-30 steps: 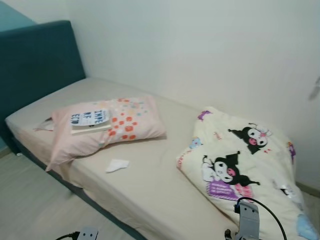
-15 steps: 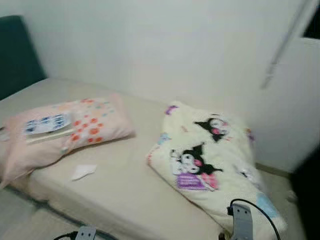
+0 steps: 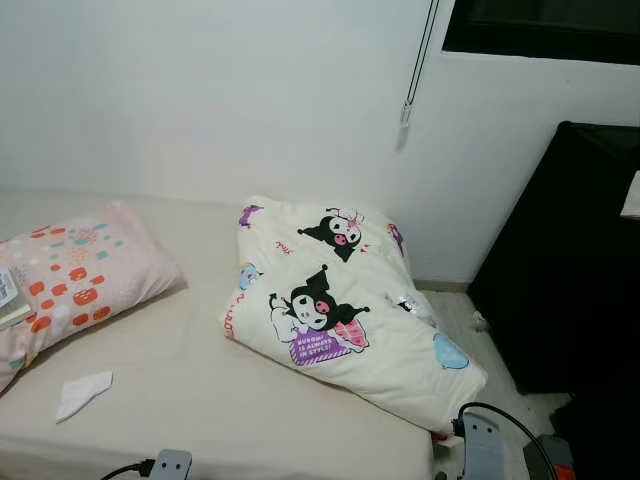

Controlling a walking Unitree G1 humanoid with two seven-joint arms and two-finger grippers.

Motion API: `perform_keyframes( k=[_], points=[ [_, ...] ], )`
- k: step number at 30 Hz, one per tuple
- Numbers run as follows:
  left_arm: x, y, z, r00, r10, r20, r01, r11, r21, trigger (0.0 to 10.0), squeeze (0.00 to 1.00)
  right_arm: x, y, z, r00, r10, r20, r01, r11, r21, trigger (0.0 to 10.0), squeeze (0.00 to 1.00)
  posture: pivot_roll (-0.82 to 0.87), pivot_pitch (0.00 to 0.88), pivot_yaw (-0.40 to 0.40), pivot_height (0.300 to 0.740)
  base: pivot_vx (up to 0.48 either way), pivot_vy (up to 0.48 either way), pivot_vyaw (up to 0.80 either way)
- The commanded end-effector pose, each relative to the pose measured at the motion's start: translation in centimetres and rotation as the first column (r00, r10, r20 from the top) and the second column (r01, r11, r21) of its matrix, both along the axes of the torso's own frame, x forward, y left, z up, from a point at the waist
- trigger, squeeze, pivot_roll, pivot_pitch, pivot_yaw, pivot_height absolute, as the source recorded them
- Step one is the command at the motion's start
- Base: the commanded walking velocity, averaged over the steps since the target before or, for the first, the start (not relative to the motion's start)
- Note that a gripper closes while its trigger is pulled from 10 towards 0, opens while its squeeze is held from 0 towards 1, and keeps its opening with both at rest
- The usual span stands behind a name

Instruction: Clean up the room

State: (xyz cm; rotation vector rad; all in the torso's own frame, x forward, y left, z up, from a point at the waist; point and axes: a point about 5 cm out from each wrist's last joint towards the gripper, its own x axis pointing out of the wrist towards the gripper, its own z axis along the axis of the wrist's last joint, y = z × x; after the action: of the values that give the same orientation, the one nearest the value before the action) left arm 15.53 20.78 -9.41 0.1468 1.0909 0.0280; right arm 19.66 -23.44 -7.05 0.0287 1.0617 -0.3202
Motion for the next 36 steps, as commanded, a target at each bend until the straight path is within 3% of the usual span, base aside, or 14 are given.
perform_keyframes(
  k=[1, 7, 36],
  points=[
    [-0.5, 0.2, -0.2, 0.999, -0.027, -0.029, 0.027, 1.0, 0.01, 10.0, 0.0, 0.2, 0.1, 0.1, 1.0, 0.012, 0.004, -0.012, 1.0, 0.001, 10.0, 0.0, -0.09, 0.0, -0.059, 0.74, 0.0, -0.48, 0.0],
    [-0.6, 0.2, -0.2, 0.999, -0.016, -0.032, 0.016, 1.0, 0.016, 10.0, 0.0, 0.2, 0.2, 0.1, 1.0, 0.012, 0.004, -0.012, 1.0, 0.006, 10.0, 0.0, -0.09, 0.0, -0.059, 0.74, 0.0, -0.444, 0.0],
    [-1.5, 0.7, -0.5, 0.997, 0.027, -0.076, -0.023, 0.998, 0.056, 10.0, 0.0, -0.1, 0.3, -0.1, 0.999, 0.04, -0.009, -0.04, 0.999, 0.01, 10.0, 0.0, -0.1, 0.0, -0.061, 0.74, 0.0, 0.0, 0.0]
  ],
)
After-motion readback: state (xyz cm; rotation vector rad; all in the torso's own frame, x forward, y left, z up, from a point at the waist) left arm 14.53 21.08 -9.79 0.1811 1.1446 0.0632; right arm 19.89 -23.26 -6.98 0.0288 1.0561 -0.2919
